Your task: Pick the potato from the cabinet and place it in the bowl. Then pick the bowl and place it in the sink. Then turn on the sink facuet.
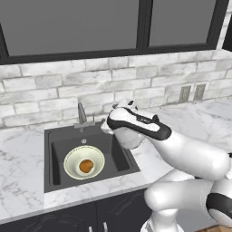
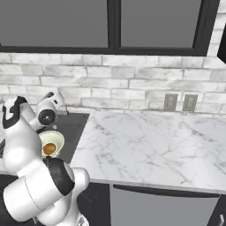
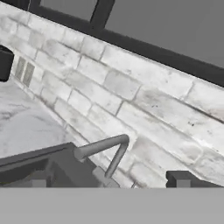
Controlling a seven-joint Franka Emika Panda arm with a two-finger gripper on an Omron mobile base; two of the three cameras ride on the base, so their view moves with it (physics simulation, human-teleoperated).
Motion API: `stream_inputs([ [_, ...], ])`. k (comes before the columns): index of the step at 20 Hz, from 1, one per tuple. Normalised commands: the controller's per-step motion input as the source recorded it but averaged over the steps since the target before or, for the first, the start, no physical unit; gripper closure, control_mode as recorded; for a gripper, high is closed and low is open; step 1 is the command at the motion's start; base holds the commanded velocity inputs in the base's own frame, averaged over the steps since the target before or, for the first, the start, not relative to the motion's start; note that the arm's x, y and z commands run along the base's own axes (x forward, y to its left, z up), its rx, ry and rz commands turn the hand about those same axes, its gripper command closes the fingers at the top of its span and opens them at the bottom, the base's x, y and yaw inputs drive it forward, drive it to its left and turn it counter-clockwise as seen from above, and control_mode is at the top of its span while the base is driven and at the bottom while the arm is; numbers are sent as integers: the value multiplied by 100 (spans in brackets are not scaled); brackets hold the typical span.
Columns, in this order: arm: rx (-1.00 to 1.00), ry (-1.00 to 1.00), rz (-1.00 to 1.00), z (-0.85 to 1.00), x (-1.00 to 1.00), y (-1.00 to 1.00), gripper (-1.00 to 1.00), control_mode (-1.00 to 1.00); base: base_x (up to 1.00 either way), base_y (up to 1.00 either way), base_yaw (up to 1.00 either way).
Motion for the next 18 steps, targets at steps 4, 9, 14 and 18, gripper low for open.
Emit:
stream_inputs([
  [4,64,3,-1,-38,23,-20,-100,-100,0,0,0],
  [9,31,0,5,-93,0,-30,-100,-100,0,0,0],
  [14,8,0,16,-62,16,-1,-100,-100,0,0,0],
  [18,8,0,3,-7,67,0,-100,-100,0,0,0],
])
